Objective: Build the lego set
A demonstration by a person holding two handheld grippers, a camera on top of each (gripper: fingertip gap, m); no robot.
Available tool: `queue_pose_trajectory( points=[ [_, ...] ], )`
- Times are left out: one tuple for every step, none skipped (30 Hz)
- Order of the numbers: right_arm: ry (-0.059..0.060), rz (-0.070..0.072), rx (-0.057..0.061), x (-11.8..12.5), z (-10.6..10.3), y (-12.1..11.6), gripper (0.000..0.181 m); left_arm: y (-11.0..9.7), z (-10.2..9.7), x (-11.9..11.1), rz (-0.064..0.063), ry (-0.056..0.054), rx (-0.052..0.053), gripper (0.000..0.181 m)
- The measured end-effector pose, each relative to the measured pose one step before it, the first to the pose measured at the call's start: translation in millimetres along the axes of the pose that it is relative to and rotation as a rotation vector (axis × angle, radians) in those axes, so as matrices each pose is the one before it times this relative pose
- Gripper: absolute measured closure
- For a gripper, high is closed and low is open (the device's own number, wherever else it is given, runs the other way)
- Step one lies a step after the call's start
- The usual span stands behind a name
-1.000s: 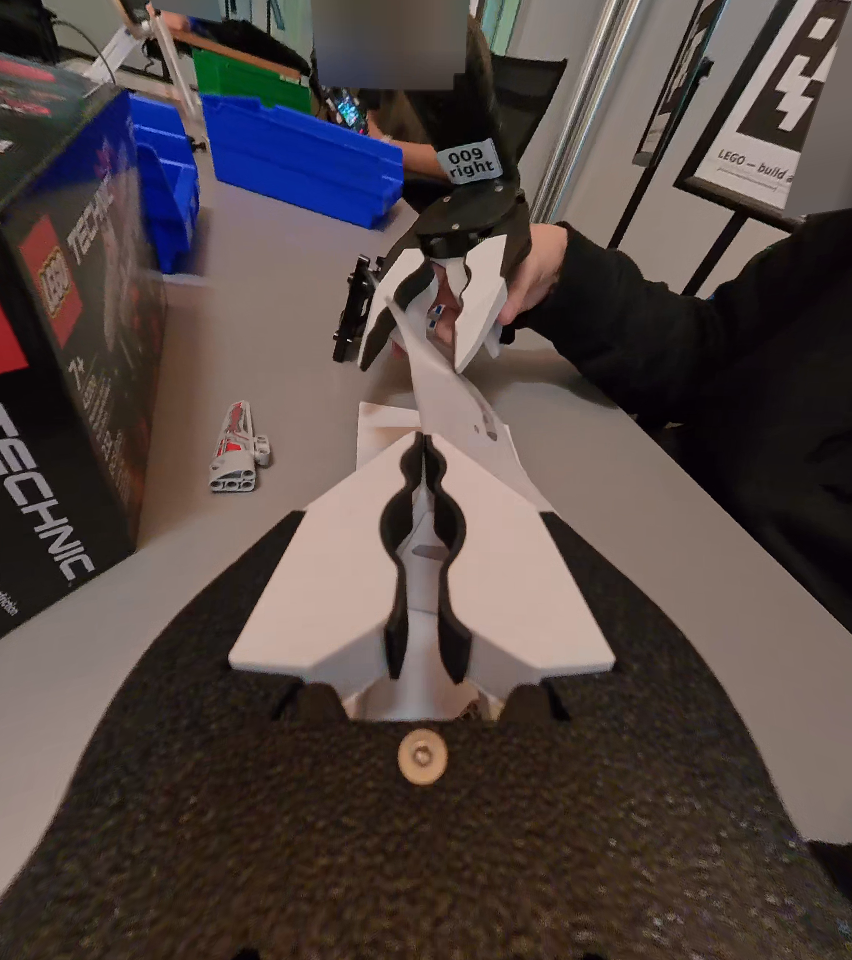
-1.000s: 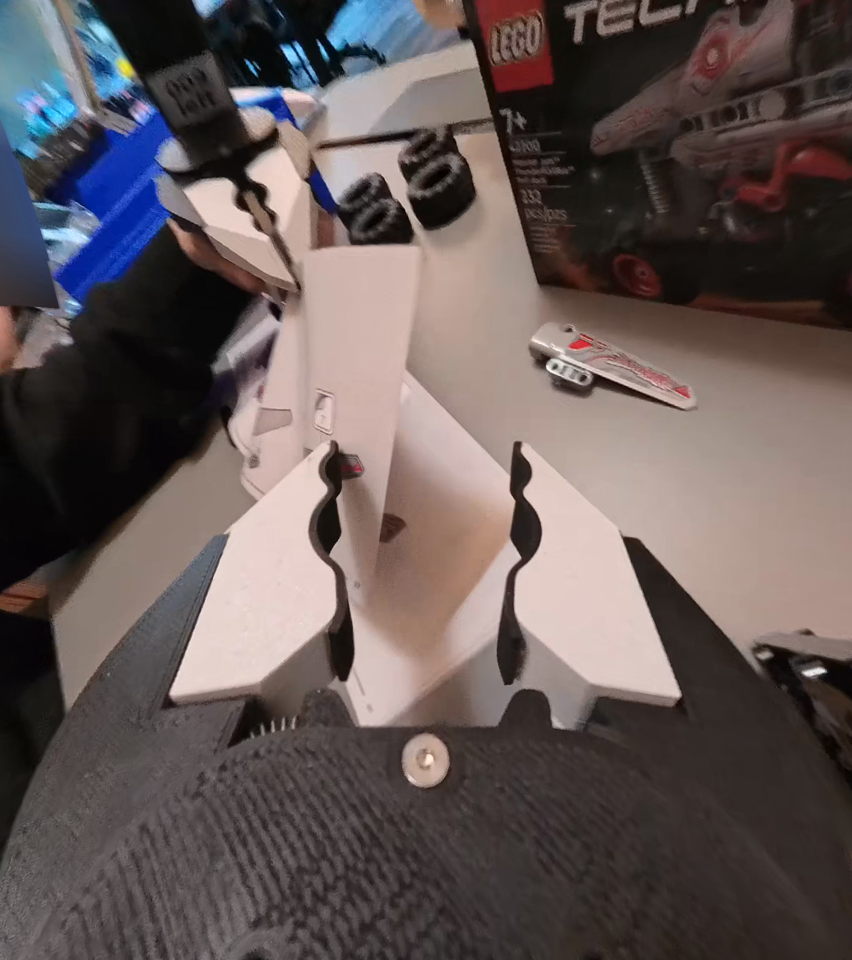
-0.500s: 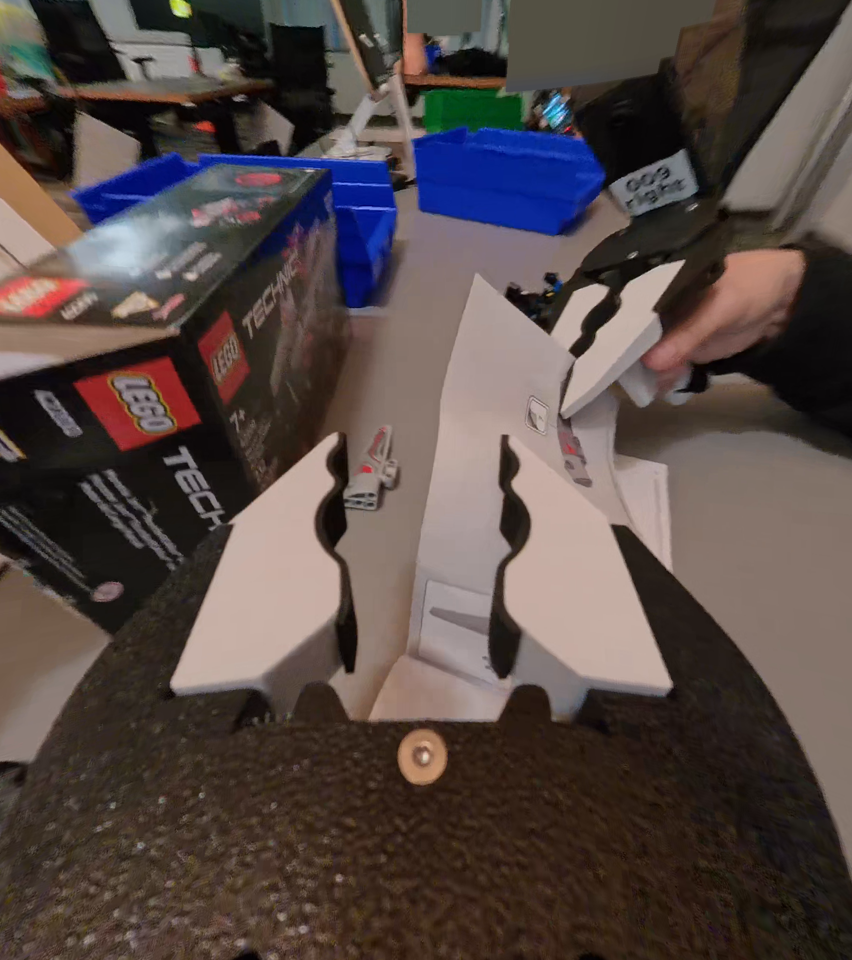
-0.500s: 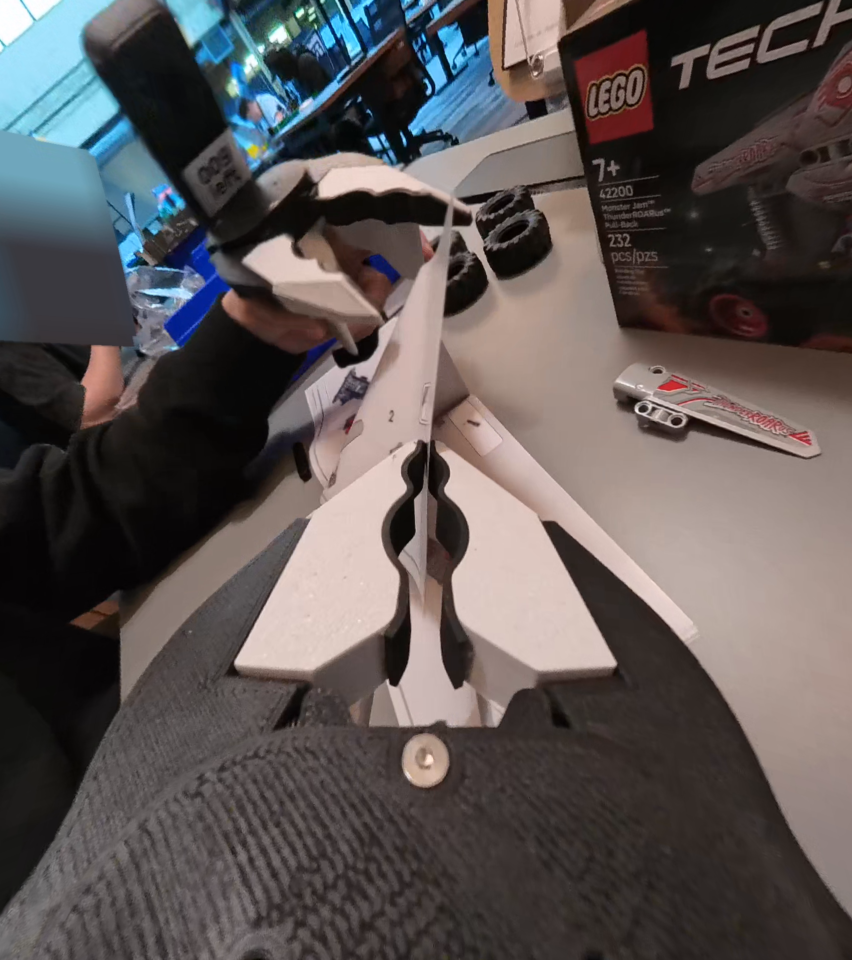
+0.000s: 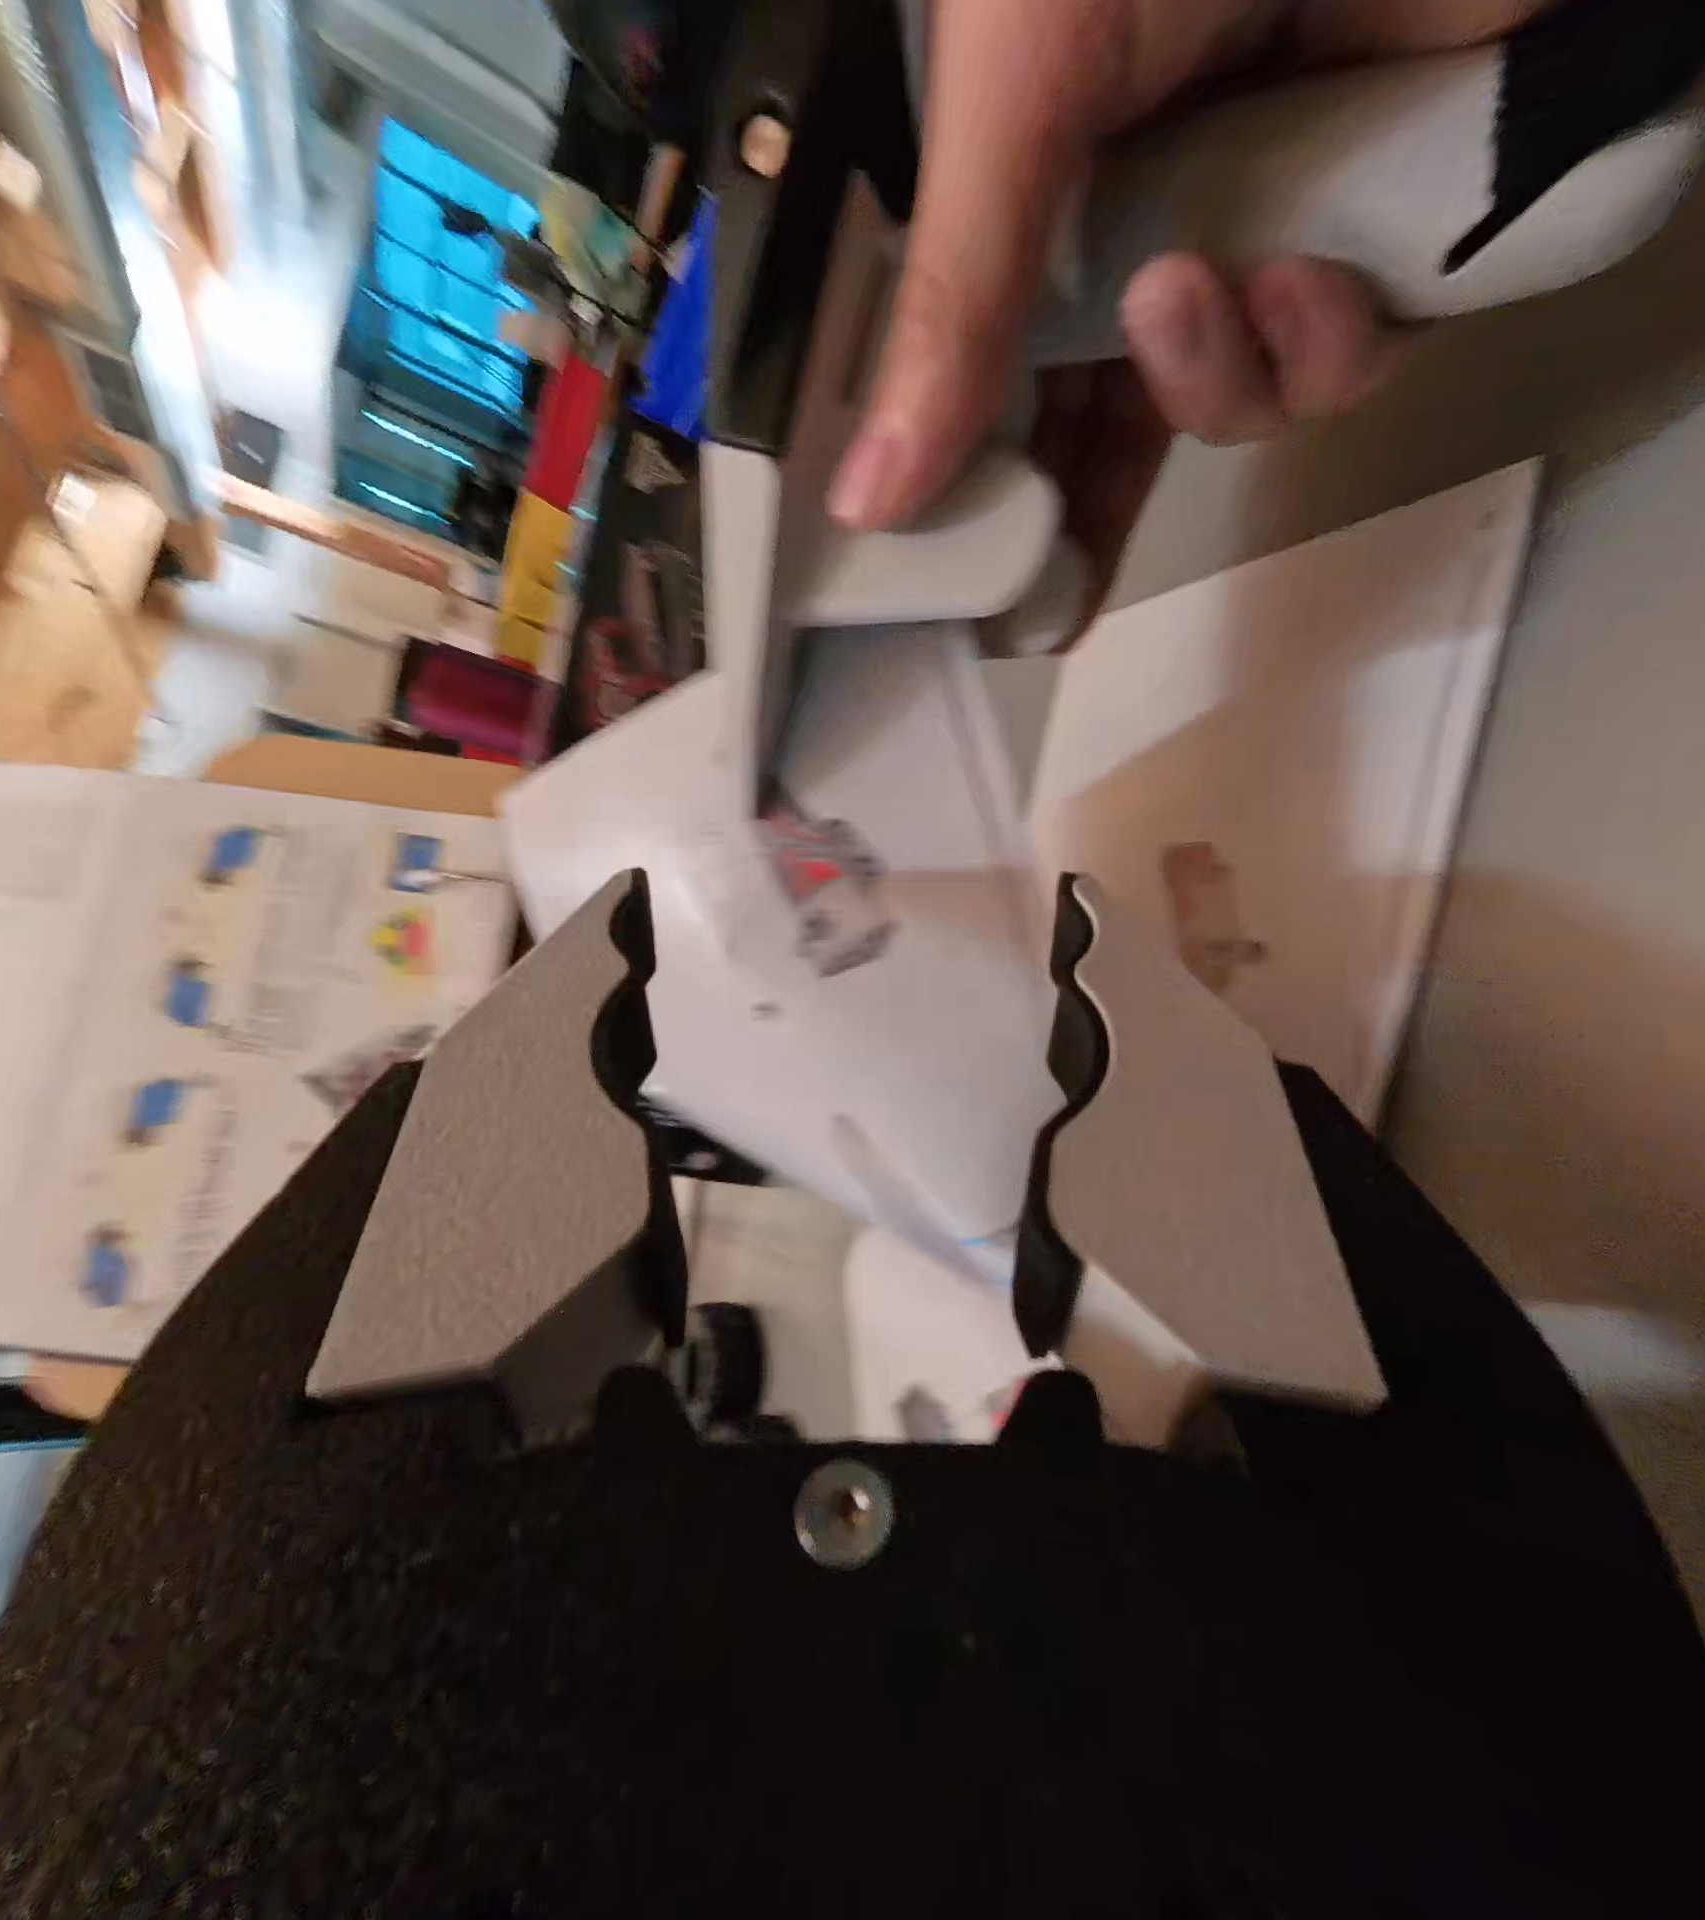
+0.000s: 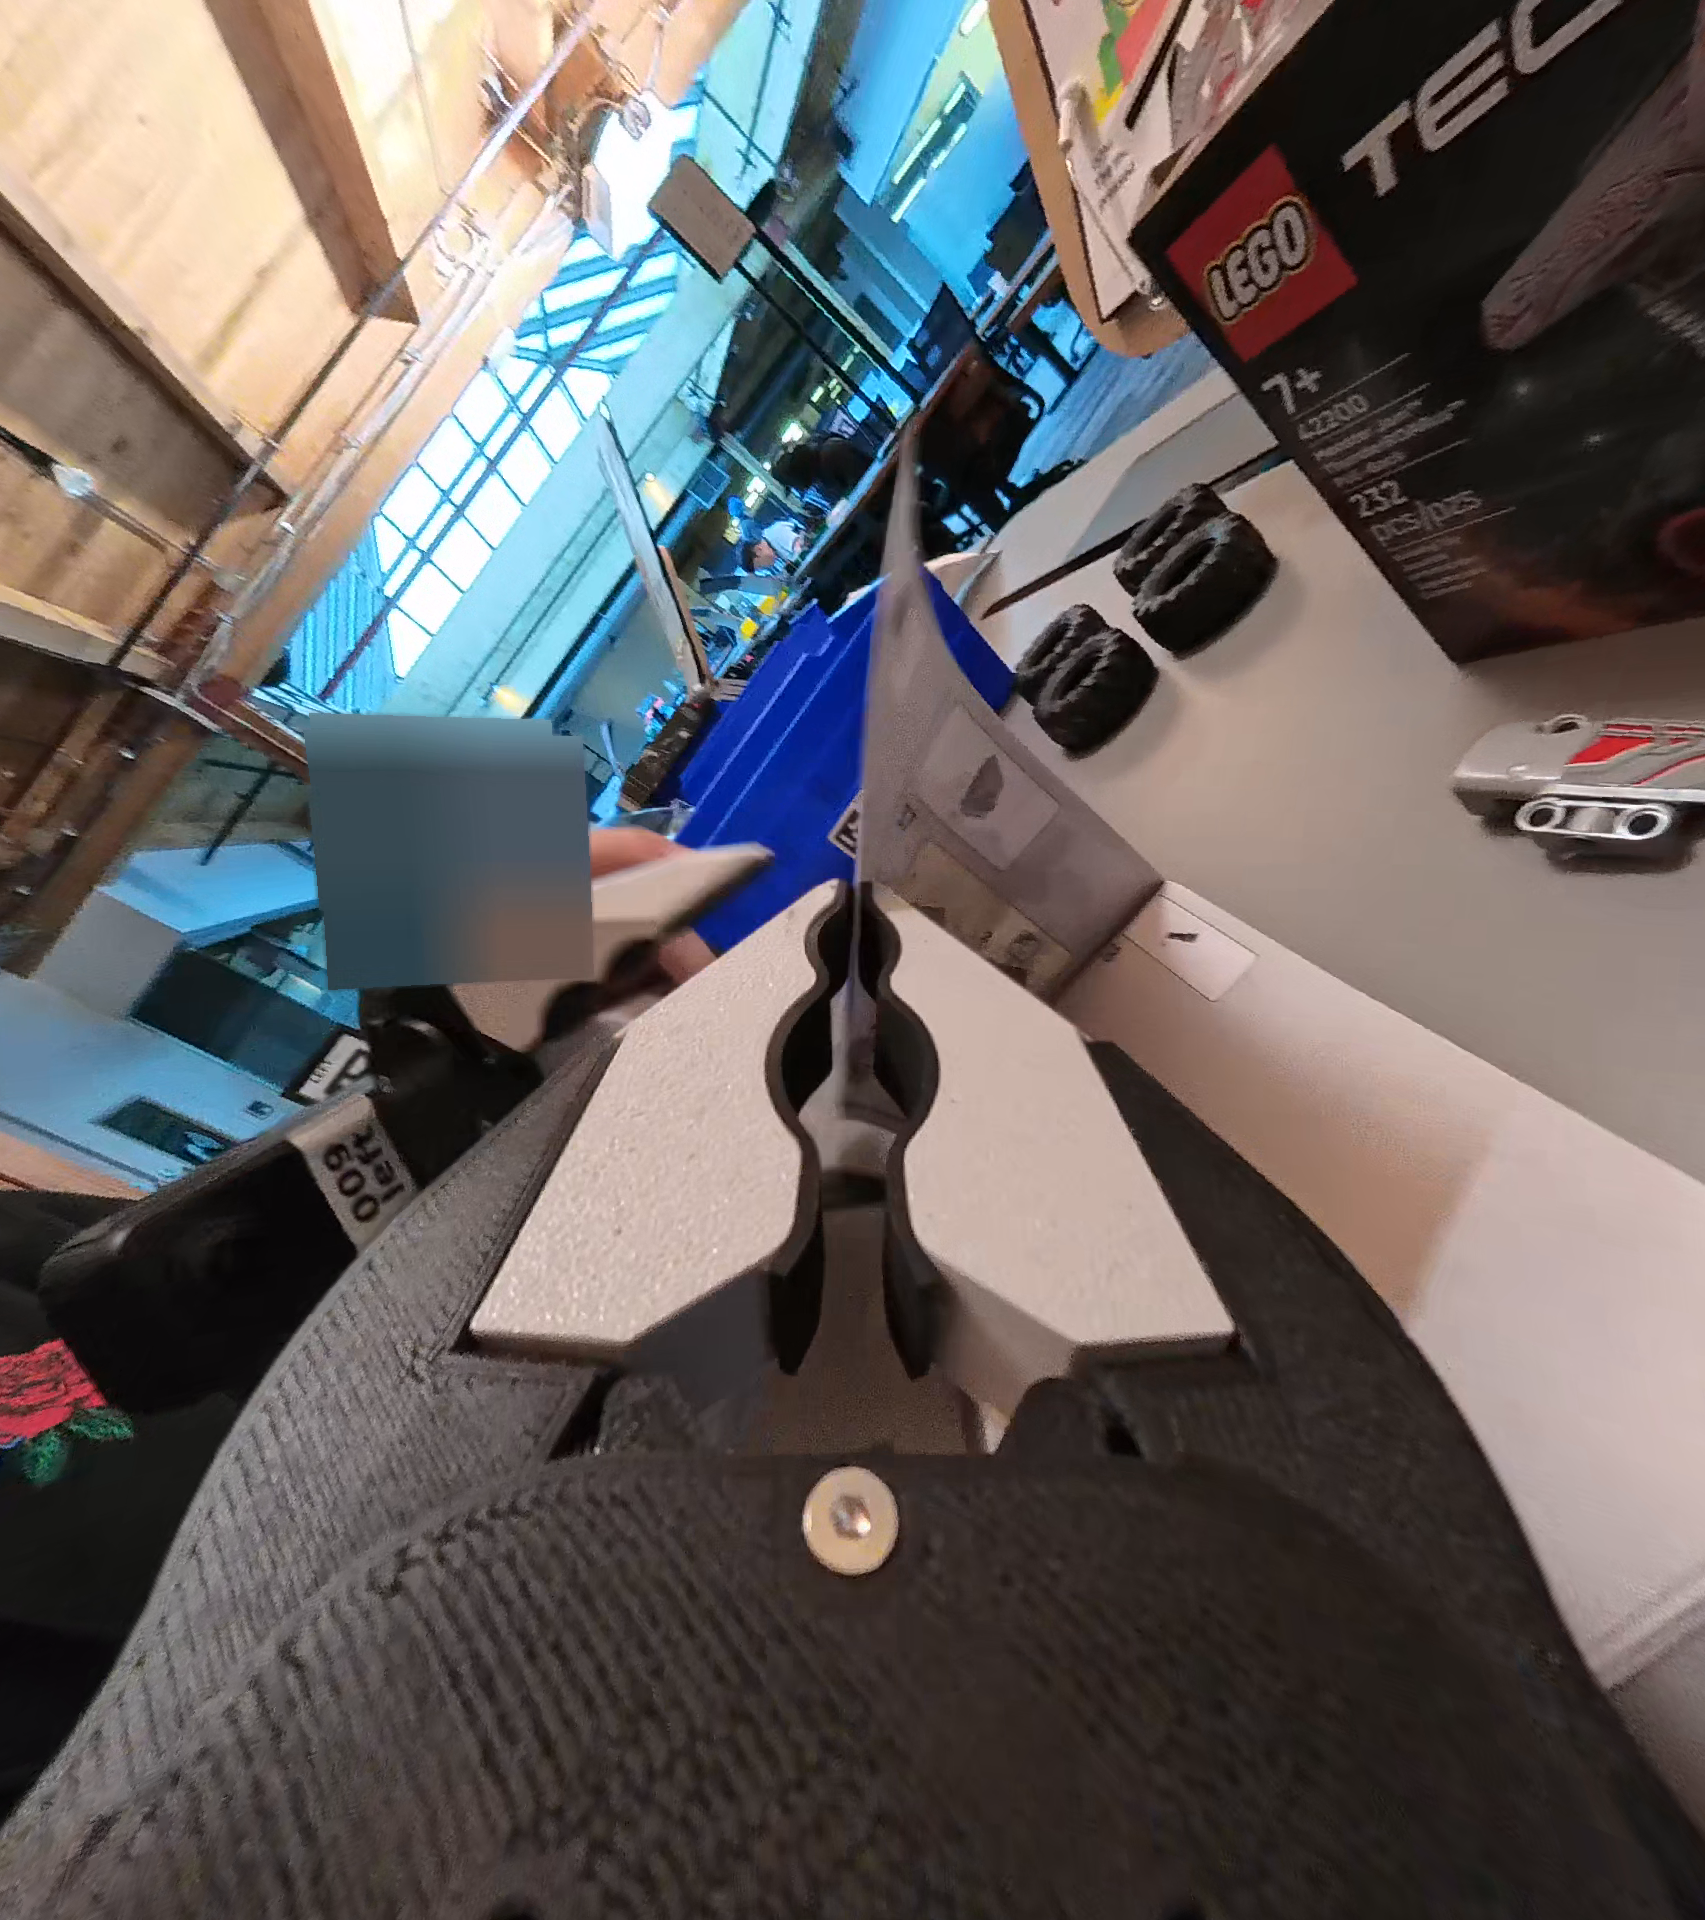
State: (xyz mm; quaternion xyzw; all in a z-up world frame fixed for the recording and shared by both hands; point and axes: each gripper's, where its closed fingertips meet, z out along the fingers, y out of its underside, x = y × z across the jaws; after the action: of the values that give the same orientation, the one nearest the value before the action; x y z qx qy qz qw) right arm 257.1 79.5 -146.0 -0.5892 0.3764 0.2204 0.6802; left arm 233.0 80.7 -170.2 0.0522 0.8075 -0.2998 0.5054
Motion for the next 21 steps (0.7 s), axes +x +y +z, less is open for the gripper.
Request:
queue_pose_trajectory(
  points=[
    [-0.0101, 0.0022, 0.0014, -2.15, 0.91, 0.40, 0.181, 1.67, 2.84, 7.30, -0.0330, 0.0280, -0.0148, 0.108],
    [-0.0044, 0.0011, -0.0038, -0.92, 0.46, 0.84, 0.181, 1.12, 1.09, 1.21, -0.0192, -0.0021, -0.0053, 0.114],
    [-0.0019, -0.0023, -0.0020, -0.66, -0.06, 0.50, 0.181, 0.00, -0.80, -2.65, -0.0121, -0.0191, 0.0033, 0.128],
    [-0.0046, -0.0086, 0.0010, -1.14, -0.63, 0.06, 0.181, -0.71, -1.42, -2.49, -0.0151, -0.0113, 0.0068, 0.141],
    [-0.0049, -0.0118, 0.0002, -1.14, -0.99, 0.04, 0.181, -0.72, -1.12, -0.47, -0.0204, 0.0056, 0.0054, 0.145],
    [-0.0051, -0.0147, 0.0000, -1.13, -0.99, -0.07, 0.181, -0.28, -1.11, -0.79, -0.0230, 0.0045, 0.0021, 0.144],
    [-0.0046, -0.0130, 0.0077, -1.12, -0.86, -1.11, 0.180, 0.06, -1.11, -1.83, -0.0180, -0.0039, 0.0004, 0.147],
    [-0.0033, -0.0062, 0.0084, -1.10, -1.06, -1.32, 0.178, 0.00, -1.18, -1.29, -0.0071, -0.0039, 0.0025, 0.153],
    [-0.0105, -0.0083, 0.0057, -2.17, -0.79, -1.28, 0.175, 0.80, -0.70, -0.96, 0.0023, -0.0058, -0.0006, 0.159],
    [-0.0166, -0.0121, 0.0095, -3.44, -0.99, -1.90, 0.173, 2.63, -0.20, -1.91, 0.0042, -0.0157, -0.0099, 0.160],
    [-0.0093, -0.0093, 0.0128, -2.92, -1.41, -2.20, 0.170, 3.75, 0.21, -2.62, 0.0021, -0.0213, -0.0147, 0.162],
    [-0.0120, -0.0126, 0.0128, -3.37, -1.51, -1.84, 0.168, 3.47, 0.48, -1.68, 0.0021, -0.0169, -0.0103, 0.167],
    [-0.0163, -0.0123, 0.0093, -3.96, -1.58, -1.16, 0.165, 2.39, 0.28, -0.74, 0.0003, -0.0122, -0.0028, 0.168],
    [-0.0106, -0.0061, 0.0011, -3.02, -1.84, 0.68, 0.166, 1.43, 0.09, -0.60, -0.0029, -0.0124, 0.0031, 0.173],
    [0.0053, -0.0003, -0.0053, -0.28, -1.81, 2.00, 0.164, 0.85, -0.23, -0.54, -0.0035, -0.0126, 0.0055, 0.178],
    [0.0075, 0.0000, -0.0110, 0.14, -1.37, 3.55, 0.160, 0.79, -0.10, -0.07, -0.0018, -0.0089, 0.0044, 0.181],
    [-0.0001, -0.0038, -0.0164, -0.99, -1.09, 4.90, 0.157, 0.61, -0.13, 0.22, 0.0005, -0.0052, 0.0017, 0.181],
    [0.0004, -0.0086, -0.0185, -0.61, -0.81, 5.27, 0.157, 0.26, 0.12, 0.04, 0.0010, -0.0051, 0.0012, 0.181],
    [0.0043, -0.0102, -0.0168, -0.34, -0.78, 5.04, 0.154, 0.33, 0.19, -0.51, -0.0006, -0.0068, -0.0008, 0.181],
    [0.0115, -0.0099, -0.0166, 0.60, -0.64, 5.00, 0.149, 0.30, 0.32, -0.56, 0.0007, -0.0053, -0.0021, 0.181],
    [0.0135, -0.0137, -0.0220, 1.06, -0.10, 5.73, 0.145, 0.13, 0.35, -0.05, 0.0030, -0.0011, -0.0001, 0.181]
  ],
)
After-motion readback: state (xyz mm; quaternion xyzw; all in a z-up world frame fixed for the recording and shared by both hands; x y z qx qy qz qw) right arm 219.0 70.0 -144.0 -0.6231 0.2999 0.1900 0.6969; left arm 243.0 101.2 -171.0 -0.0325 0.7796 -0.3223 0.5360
